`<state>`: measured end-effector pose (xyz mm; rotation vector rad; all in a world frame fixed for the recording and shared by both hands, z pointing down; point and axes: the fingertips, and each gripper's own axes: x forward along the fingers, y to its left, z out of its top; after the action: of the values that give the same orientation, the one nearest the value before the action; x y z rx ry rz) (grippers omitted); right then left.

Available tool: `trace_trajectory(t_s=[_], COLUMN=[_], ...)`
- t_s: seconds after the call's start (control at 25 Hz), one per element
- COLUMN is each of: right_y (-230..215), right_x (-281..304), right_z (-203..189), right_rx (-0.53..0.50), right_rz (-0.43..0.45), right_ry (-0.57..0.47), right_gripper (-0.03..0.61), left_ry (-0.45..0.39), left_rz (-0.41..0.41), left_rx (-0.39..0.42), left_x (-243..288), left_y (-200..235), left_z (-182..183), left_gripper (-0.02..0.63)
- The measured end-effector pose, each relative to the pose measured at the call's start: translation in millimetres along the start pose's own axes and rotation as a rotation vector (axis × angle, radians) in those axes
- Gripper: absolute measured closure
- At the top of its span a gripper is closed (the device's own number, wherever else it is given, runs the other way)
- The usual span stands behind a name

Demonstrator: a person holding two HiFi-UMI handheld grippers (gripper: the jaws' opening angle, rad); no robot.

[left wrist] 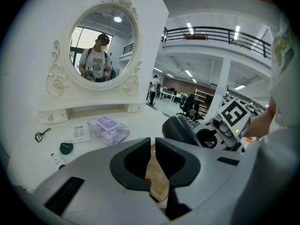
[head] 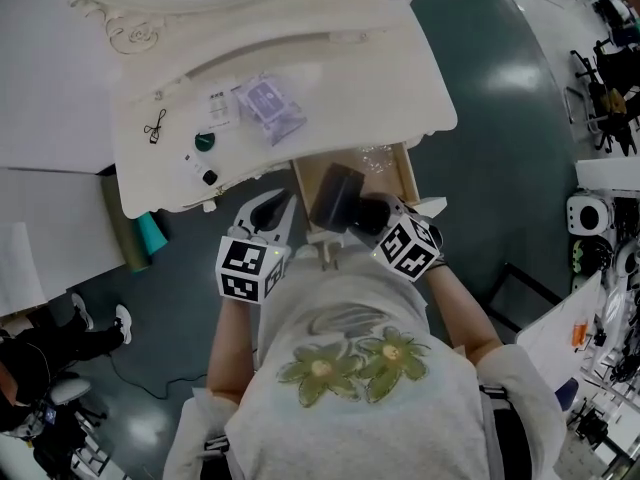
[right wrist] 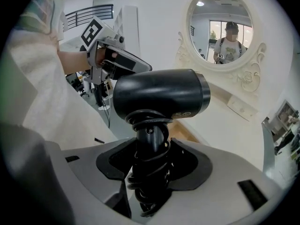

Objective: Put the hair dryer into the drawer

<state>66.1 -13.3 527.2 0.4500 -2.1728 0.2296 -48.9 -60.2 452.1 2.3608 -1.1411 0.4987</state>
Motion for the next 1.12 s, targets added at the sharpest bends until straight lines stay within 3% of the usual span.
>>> trace_trajectory(t_s=[1.12], right_y=[-17.3], right_x=[39.9], right_z=[-19.4], right_rx=[-0.068], right_rz=[0.085], right_ry=[0.074], right_gripper=[0.362], left_ry=[0.068], left_rz=[0.012], left_rx=[-0.004], left_x=[15.7], left_y=[4.5], left_z=[-7.5], left_gripper=[0.577])
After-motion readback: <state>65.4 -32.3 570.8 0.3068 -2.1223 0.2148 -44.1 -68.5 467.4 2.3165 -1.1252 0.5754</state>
